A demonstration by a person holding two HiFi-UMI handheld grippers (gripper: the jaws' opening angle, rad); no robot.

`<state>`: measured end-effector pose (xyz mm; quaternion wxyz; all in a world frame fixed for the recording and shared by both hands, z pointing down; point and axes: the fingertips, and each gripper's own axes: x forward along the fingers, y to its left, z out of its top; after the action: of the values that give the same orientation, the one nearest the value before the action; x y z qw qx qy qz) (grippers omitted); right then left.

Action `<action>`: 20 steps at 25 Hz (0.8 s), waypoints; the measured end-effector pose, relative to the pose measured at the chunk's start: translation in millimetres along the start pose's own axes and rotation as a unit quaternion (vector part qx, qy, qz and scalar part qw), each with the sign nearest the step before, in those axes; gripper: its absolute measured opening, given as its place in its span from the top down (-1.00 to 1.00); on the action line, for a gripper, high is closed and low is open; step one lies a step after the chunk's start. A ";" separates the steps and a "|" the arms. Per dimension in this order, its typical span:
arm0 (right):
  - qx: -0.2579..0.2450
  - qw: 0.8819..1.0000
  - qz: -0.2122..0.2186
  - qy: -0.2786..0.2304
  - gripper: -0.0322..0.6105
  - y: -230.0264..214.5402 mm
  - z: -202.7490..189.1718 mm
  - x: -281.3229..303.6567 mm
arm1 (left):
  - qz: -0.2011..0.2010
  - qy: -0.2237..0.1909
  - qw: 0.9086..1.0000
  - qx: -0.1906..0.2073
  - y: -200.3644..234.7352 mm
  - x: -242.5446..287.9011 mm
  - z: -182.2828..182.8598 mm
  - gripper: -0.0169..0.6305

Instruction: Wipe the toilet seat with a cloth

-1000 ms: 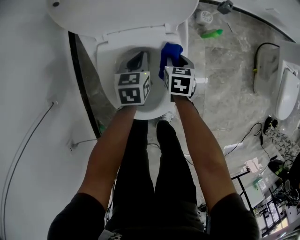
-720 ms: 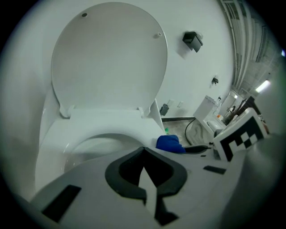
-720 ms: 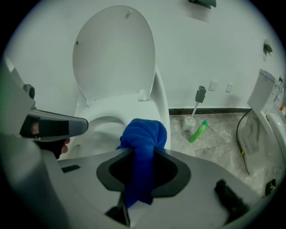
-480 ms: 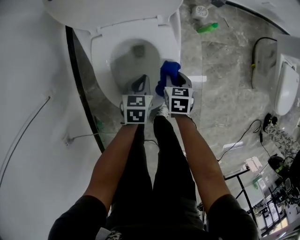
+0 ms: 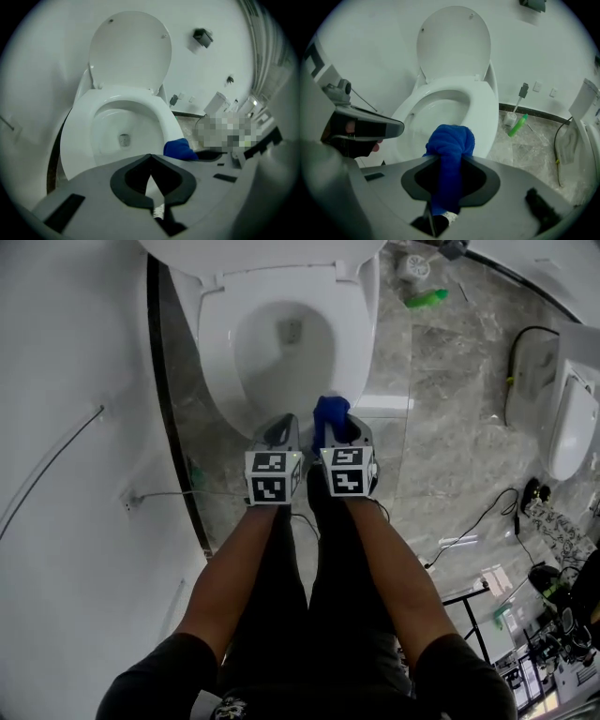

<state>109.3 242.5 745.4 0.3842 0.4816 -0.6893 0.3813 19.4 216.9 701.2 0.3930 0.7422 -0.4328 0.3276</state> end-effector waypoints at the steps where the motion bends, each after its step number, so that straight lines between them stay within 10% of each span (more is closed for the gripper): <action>1: -0.005 1.000 0.002 0.003 0.60 5.8 -5.3 -0.6 | -0.002 -0.003 1.000 -0.019 1.8 -3.4 -4.5 0.92; 20: -0.124 0.988 0.081 0.030 0.60 138.7 -10.8 25.5 | 0.075 -0.038 0.986 -0.141 115.7 -63.1 -69.2 0.92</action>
<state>-27.8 276.7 751.1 0.4291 0.3612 -0.7563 0.3366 -120.7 264.6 716.6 0.4513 0.6566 -0.5439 0.2635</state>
